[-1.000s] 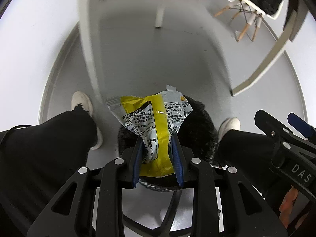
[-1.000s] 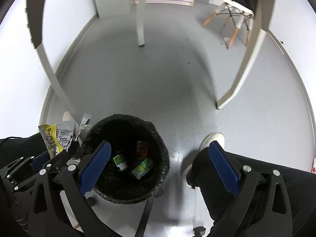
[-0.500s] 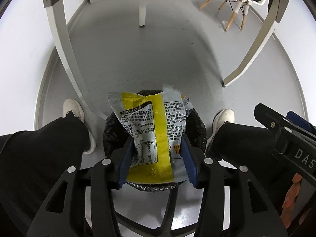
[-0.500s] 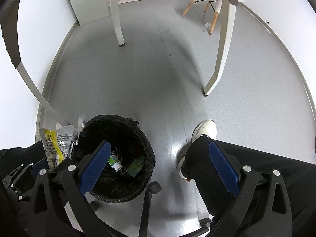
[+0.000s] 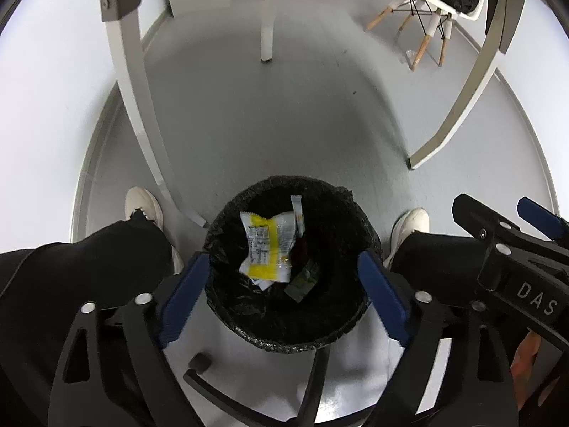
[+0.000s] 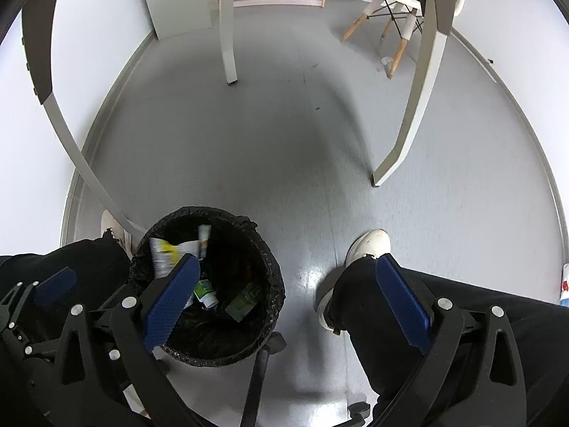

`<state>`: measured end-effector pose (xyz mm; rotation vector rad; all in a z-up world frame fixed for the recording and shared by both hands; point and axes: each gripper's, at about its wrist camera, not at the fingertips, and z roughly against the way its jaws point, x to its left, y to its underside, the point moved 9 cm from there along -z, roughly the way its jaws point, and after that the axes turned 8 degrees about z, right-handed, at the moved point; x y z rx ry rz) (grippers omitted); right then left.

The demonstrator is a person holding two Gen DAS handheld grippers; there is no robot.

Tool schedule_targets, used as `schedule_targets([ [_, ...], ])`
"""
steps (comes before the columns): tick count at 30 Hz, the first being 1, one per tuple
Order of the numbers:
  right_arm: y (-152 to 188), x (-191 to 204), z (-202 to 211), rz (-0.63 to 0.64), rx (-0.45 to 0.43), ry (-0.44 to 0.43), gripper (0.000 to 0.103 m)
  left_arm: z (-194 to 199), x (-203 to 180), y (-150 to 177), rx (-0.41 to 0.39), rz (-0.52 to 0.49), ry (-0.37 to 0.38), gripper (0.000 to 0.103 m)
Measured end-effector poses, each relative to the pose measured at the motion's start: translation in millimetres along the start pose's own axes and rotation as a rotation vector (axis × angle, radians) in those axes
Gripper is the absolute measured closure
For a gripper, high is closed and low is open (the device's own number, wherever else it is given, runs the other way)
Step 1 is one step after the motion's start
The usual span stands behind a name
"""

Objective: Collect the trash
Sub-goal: 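Open the right tool to drop the red net while the left tool drops the wrapper, then raise both open tools back up toward the table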

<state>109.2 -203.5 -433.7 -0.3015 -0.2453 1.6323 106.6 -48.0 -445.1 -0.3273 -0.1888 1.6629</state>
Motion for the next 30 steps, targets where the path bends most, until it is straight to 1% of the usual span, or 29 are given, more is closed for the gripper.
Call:
schedule_targets([
  [3, 0.0, -0.2, 2.5, -0.004, -0.004, 0.002, 0.008, 6.1, 1.9, -3.1, -0.024, 0.001, -0.004, 0.008],
  [8, 1.1, -0.9, 9.4, -0.007, -0.018, 0.000, 0.008, 16.4, 5.2, -4.8, -0.054, -0.002, -0.004, 0.006],
  [11, 0.9, 0.1, 17.0, -0.007, -0.030, -0.002, 0.008, 25.2, 8.0, -5.6, -0.075, -0.003, -0.018, 0.006],
  [13, -0.1, 1.6, 22.7, -0.005, -0.039, -0.007, 0.008, 35.6, 9.9, -6.3, -0.096, -0.001, -0.020, 0.006],
  [18, -1.8, 4.2, 48.4, 0.011, -0.089, -0.012, 0.008, 62.5, 16.7, -4.0, -0.132, 0.008, -0.016, 0.006],
  [23, 5.3, 3.8, 74.9, 0.025, -0.111, -0.025, 0.008, 90.1, 19.8, 2.1, -0.170, 0.002, -0.009, 0.006],
  [26, 12.0, -0.9, 90.2, 0.001, -0.119, -0.048, 0.008, 106.6, 21.1, 6.9, -0.194, 0.005, -0.007, 0.006],
  [30, 17.1, -9.0, 113.4, -0.003, -0.157, -0.016, 0.008, 128.8, 25.9, 12.5, -0.229, -0.004, -0.029, 0.006],
])
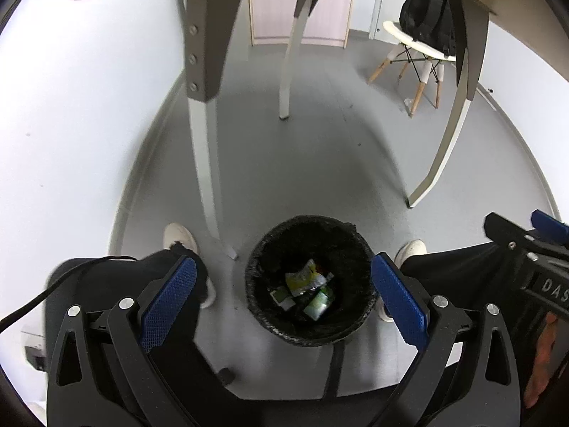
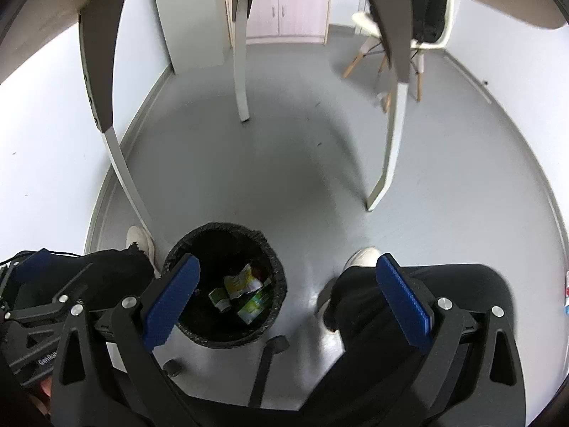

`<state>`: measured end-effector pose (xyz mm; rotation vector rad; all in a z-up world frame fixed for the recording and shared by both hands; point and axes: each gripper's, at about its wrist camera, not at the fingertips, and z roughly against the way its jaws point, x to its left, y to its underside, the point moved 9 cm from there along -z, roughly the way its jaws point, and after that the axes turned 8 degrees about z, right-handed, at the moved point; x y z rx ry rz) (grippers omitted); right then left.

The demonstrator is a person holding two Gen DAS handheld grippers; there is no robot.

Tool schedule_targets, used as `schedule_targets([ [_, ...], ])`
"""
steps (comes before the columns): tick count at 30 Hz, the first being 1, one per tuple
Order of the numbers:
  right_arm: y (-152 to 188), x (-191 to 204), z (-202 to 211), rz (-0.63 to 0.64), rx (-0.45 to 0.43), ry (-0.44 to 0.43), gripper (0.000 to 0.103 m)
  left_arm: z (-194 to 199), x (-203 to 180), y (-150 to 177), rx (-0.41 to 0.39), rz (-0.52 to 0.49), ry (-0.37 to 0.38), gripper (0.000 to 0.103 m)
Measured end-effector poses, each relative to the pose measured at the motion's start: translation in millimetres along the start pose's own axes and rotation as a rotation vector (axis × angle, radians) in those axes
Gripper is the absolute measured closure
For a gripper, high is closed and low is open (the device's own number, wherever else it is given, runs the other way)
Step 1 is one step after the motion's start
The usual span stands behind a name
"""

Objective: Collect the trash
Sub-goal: 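Raise both open tools back up toward the table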

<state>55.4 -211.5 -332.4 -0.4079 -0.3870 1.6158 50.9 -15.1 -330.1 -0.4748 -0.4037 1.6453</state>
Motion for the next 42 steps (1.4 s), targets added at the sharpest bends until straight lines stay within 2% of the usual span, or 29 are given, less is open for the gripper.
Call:
schedule_targets([
  [16, 11.6, -16.5, 87.3, 0.004, -0.064, 0.048, 0.008, 77.3, 12.7, 1.4, -0.059, -0.004, 0.014, 0.006],
  [23, 3.7, -26.4, 136.5, 0.011, -0.132, 0.041, 0.008, 111.9, 9.3, -9.5, -0.092, -0.009, 0.032, 0.006],
  [32, -23.3, -26.5, 200.9, 0.051, -0.245, 0.031, 0.008, 149.7, -2.1, -37.2, -0.140, -0.001, 0.075, 0.006],
  [42, -71.1, -32.5, 232.0, 0.049, -0.317, 0.037, 0.008, 193.6, -27.2, -104.0, -0.247, 0.015, 0.104, 0.006],
])
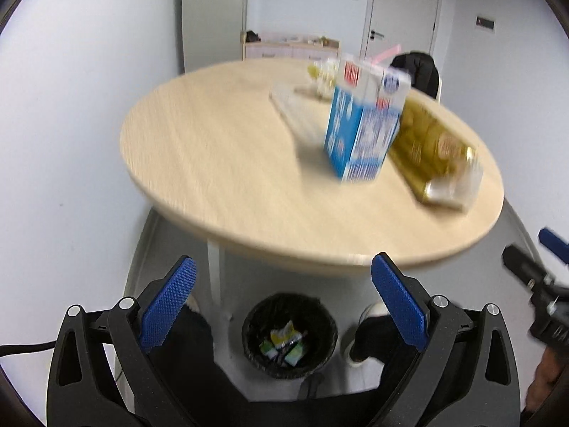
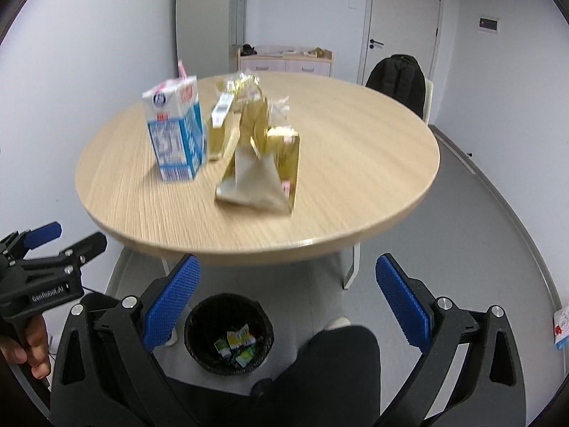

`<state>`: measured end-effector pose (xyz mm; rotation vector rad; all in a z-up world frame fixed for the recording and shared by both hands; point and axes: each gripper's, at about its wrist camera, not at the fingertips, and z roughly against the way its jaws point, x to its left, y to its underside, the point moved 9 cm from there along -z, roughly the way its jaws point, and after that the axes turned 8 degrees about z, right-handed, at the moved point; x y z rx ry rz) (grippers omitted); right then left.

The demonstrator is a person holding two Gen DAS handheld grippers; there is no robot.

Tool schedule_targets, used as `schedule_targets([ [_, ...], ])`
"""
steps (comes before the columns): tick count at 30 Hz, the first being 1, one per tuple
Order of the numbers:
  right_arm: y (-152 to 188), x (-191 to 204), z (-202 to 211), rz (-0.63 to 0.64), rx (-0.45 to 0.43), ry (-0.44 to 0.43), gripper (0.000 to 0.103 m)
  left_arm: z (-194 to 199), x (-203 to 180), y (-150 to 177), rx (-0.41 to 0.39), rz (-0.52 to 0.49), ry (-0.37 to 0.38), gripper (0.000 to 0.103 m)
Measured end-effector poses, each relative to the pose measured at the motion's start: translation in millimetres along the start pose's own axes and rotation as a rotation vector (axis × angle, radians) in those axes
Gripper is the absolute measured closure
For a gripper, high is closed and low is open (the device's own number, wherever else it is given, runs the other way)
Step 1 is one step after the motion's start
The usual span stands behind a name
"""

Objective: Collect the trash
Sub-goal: 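Raise both open tools back up toward the table, then grasp the white milk carton with the left tool while the right tool grasps the gold snack bag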

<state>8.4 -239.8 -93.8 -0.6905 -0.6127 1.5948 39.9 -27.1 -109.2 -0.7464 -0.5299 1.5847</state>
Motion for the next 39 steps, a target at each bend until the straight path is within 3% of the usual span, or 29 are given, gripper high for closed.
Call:
schedule_targets([
  [15, -54.0, -4.8, -31.4, 0.011, -0.006, -0.039, 0.019, -22.0, -63.7, -82.0, -0.030, -0.008, 0.015, 0.006],
  [23, -70.5, -1.3, -56.3, -0.008, 0.008, -0.068, 0.025, -44.5, -74.7, -102.2, -0.011, -0.001, 0.007, 0.009],
  [27, -71.1, 2.6, -71.6, -0.010, 0.038, -0.075, 0.034, -52.7, -77.0, -102.9, 0.004, -0.005, 0.000, 0.018],
  [35, -59.5, 4.2, -99.3, -0.029, 0.105, -0.102, 0.060, -68.6, -76.7, -97.6, 0.050, -0.016, 0.007, 0.056],
  [39, -55.1, 5.9, -102.4, -0.032, 0.122, -0.119, 0.070, -72.7, -74.3, -92.6, 0.076, -0.013, -0.001, 0.062],
])
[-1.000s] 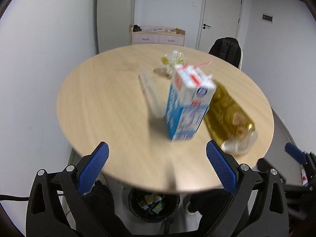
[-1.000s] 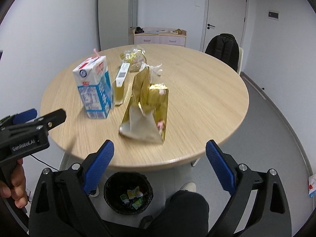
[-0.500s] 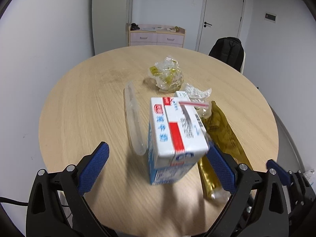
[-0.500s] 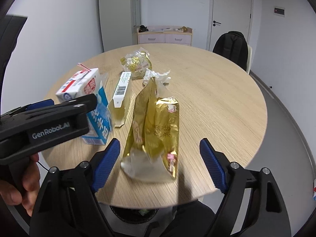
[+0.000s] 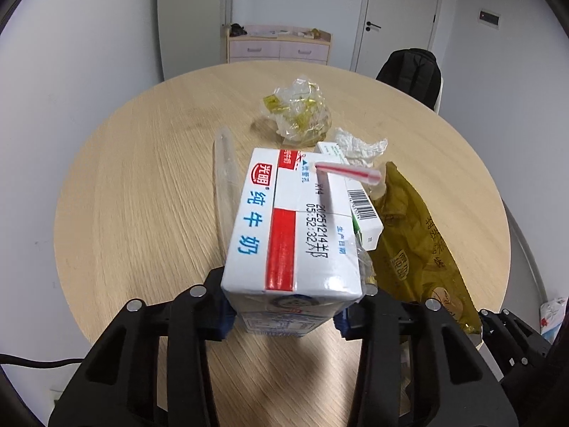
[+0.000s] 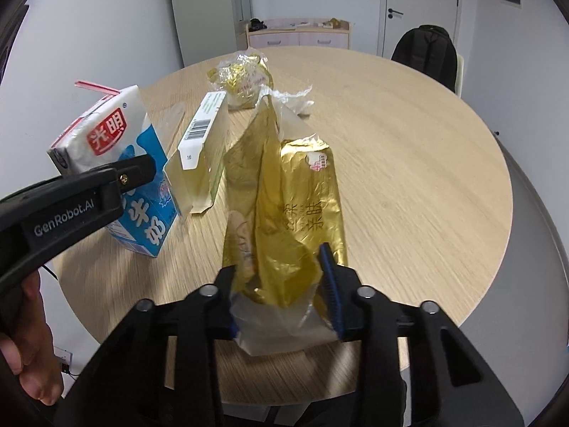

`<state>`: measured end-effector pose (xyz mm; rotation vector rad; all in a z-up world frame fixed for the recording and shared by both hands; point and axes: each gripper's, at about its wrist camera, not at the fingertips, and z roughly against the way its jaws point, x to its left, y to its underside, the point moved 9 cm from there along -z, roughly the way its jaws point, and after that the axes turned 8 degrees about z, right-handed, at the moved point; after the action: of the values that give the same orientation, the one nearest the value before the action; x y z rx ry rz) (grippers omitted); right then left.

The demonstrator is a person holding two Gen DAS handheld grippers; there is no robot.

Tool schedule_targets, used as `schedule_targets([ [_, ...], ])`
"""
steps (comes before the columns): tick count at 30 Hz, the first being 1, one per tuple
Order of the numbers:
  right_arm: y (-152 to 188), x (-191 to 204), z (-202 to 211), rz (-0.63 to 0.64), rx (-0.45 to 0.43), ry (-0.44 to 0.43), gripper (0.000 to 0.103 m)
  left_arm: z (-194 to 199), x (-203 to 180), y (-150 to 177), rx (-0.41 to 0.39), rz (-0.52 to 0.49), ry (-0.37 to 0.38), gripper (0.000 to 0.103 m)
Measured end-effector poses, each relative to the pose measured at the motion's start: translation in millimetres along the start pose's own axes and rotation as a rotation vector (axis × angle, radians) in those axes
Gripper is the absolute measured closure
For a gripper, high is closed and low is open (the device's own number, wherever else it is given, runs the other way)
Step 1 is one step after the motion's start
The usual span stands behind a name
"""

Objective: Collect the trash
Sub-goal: 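Grasp the white milk carton with the left tool while the right tool grasps the gold snack bag, then lift the milk carton and gold bag and carry both down over the bin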

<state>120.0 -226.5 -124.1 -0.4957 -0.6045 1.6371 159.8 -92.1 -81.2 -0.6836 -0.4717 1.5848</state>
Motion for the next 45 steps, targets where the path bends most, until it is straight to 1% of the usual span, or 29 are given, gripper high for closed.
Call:
schedule_targets([
  [8, 5.0, -4.2, 5.5, 0.004, 0.005, 0.012, 0.085, 9.0, 3.4, 4.8, -0.014, 0.001, 0.000, 0.062],
  [10, 5.3, -5.6, 7.0, 0.003, 0.003, 0.019, 0.086, 12.9, 5.2, 4.8, -0.021, 0.006, 0.001, 0.062],
  [18, 4.8, -6.9, 21.6, 0.010, -0.026, 0.040, 0.087, 30.7, 14.0, 7.3, -0.046, 0.015, -0.006, 0.062],
  [23, 8.7, -2.3, 36.1, 0.026, -0.050, 0.055, 0.087, 39.9, 20.8, 12.4, -0.048, 0.026, -0.005, 0.063],
  [35, 17.0, 3.8, 57.6, 0.044, -0.071, 0.062, 0.087, 64.6, 37.1, 26.8, -0.047, 0.043, -0.015, 0.063],
  [40, 22.2, 2.9, 68.9, 0.046, -0.081, 0.064, 0.087, 78.5, 40.3, 39.1, -0.054, 0.033, -0.012, 0.063],
  [42, 26.5, 4.4, 74.7, 0.039, -0.091, 0.053, 0.087, 83.3, 43.0, 45.6, -0.059, 0.031, -0.013, 0.063],
  [45, 35.1, 6.7, 80.5, 0.036, -0.100, 0.050, 0.087, 90.7, 44.2, 56.0, -0.060, 0.031, 0.003, 0.063],
])
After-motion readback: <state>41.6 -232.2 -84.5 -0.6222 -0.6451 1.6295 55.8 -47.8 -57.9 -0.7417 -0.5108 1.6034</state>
